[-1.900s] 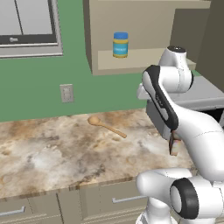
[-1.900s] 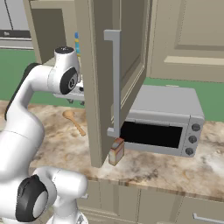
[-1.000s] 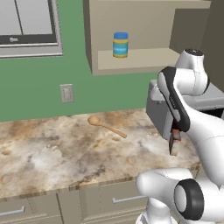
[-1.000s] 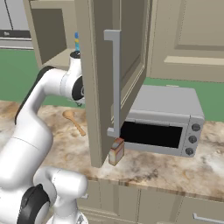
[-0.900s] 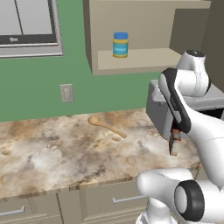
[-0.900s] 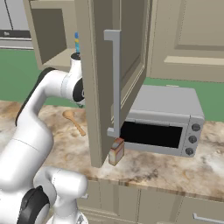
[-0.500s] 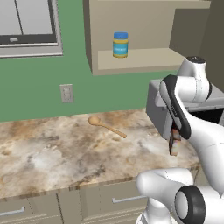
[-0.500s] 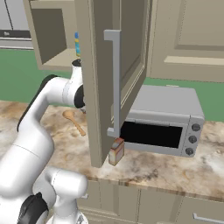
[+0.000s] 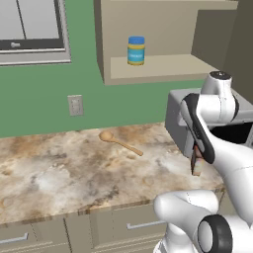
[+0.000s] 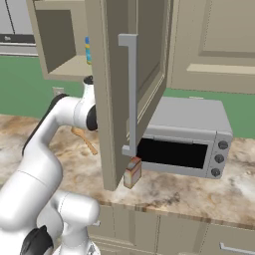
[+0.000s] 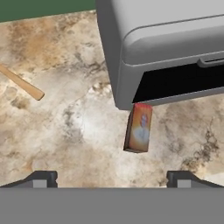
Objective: Pick the boxed food and jam from the counter and place them in the cabinets closest to them.
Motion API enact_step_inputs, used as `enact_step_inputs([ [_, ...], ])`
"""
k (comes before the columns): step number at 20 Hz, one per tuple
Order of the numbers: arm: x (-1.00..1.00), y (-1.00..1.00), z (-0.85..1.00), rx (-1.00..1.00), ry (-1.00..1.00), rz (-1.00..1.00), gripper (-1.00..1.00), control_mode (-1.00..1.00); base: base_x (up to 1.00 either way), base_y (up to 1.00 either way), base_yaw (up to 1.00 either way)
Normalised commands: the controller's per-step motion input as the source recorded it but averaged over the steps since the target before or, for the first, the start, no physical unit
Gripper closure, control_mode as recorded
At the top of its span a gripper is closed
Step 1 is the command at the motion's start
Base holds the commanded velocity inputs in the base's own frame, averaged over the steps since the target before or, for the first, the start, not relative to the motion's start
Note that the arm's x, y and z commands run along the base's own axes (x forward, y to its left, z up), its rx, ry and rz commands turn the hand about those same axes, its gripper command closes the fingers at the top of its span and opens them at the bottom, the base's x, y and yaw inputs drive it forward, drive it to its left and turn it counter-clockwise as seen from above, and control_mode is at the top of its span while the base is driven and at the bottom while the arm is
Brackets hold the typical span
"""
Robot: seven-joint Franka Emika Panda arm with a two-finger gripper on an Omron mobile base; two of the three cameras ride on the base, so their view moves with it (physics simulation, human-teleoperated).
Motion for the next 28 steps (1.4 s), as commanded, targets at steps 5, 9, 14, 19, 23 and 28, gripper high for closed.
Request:
enact_step_inputs([
  [5, 0.00, -0.16, -0.19, -0.03, 0.00, -0.03, -1.00, -1.00, 0.00, 0.00, 0.00],
  [9, 0.00, -0.16, -0.20, -0.02, 0.00, -0.04, -1.00, -1.00, 0.00, 0.00, 0.00],
  [14, 0.00, -0.18, -0.22, -0.02, 0.00, -0.04, -1.00, -1.00, 0.00, 0.00, 0.00],
  [19, 0.06, -0.15, -0.23, 0.00, 0.00, -0.03, -1.00, -1.00, 0.00, 0.00, 0.00],
  [23, 0.10, -0.13, -0.25, 0.00, 0.00, -0.03, -1.00, -1.00, 0.00, 0.00, 0.00],
  [28, 0.12, -0.10, -0.30, -0.01, 0.00, -0.03, -1.00, -1.00, 0.00, 0.00, 0.00],
])
